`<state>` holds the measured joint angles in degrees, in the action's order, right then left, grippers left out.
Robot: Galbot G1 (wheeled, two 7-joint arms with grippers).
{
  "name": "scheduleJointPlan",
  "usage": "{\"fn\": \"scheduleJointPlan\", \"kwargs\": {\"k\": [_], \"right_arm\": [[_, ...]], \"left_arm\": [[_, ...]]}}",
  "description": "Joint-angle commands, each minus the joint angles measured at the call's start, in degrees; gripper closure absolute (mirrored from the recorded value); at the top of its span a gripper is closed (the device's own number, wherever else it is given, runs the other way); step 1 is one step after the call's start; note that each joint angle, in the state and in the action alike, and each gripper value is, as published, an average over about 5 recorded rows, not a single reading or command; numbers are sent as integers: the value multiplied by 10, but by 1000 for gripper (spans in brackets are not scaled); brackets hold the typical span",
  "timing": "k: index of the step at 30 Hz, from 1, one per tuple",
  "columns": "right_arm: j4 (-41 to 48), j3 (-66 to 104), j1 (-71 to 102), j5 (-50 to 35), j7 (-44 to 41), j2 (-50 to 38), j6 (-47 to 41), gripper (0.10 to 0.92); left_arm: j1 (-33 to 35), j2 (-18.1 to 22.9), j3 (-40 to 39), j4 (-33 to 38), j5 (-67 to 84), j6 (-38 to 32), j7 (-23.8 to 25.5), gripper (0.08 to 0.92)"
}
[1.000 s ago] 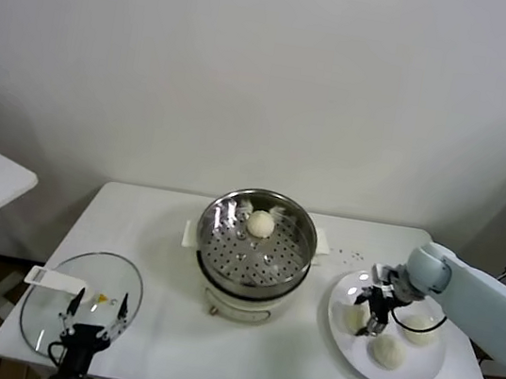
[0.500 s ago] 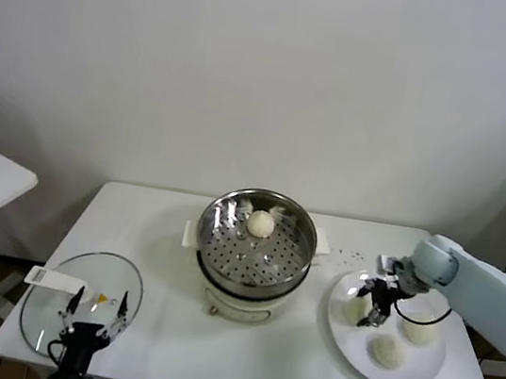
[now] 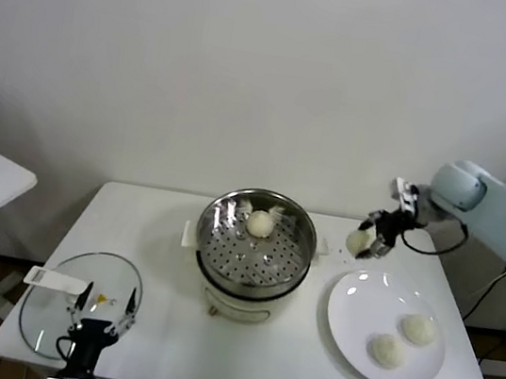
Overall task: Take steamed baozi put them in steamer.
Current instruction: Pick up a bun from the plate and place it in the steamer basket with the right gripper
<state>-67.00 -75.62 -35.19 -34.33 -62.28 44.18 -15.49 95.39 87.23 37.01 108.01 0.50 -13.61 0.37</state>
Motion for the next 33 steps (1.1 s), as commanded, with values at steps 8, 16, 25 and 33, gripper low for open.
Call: {"fn": "scheduleJointPlan", "kwargs": {"k": [8,16,25,33], "right_arm": [[27,-49,-67,-150,38,232,-44,338],[76,-29,6,-131,52,309,-49,338],[119,-25,61,-105,55,349,-46,338],[135,-27,78,-80,51,353,-42,338]], "left_arm": [[-2,-5,-9,1,2,1,-1,177],[2,-6,-5,9,1,2,-1,177],[3,-7,5,12,11,4,-2,177],[2,-6,6,12,12,4,-2,177]]}}
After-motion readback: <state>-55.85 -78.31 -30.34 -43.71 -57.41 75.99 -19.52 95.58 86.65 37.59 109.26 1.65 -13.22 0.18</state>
